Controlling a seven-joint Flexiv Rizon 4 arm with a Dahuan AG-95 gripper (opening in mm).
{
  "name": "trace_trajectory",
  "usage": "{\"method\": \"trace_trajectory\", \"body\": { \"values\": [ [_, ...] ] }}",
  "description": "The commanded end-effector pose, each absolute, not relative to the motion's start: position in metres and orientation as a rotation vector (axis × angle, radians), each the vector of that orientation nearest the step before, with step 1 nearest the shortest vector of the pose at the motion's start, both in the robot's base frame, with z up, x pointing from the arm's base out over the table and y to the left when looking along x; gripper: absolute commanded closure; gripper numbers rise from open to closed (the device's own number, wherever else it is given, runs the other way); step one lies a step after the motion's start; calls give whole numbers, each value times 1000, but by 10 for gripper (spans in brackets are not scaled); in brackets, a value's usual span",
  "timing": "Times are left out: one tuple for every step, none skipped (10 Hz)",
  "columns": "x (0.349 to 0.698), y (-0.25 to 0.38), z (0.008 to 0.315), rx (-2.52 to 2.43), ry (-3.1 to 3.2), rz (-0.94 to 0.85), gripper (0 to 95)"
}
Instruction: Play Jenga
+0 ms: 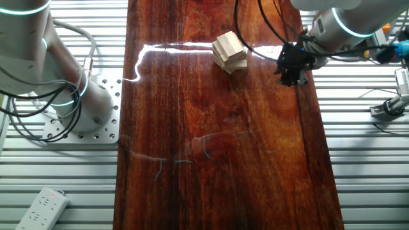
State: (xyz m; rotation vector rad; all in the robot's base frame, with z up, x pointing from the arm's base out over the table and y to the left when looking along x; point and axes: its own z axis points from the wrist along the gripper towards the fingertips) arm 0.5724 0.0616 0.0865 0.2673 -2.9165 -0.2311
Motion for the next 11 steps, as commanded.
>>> {"method": "trace_trajectory", "body": {
  "values": [
    [572,62,86,275,-2922,-233,570],
    [572,62,86,275,-2920,-238,570],
    [572,62,86,269,-2920,-248,570],
    [572,62,86,248,-2924,-290,570],
    [572,62,86,230,-2924,-310,570],
    [571,63,85,227,-2922,-306,570],
    [571,65,85,217,-2920,-298,570],
    [571,66,84,208,-2919,-291,570],
    [571,68,83,195,-2919,-287,570],
    [570,72,82,189,-2920,-285,570],
    [569,77,81,174,-2922,-277,570]
  ]
}}
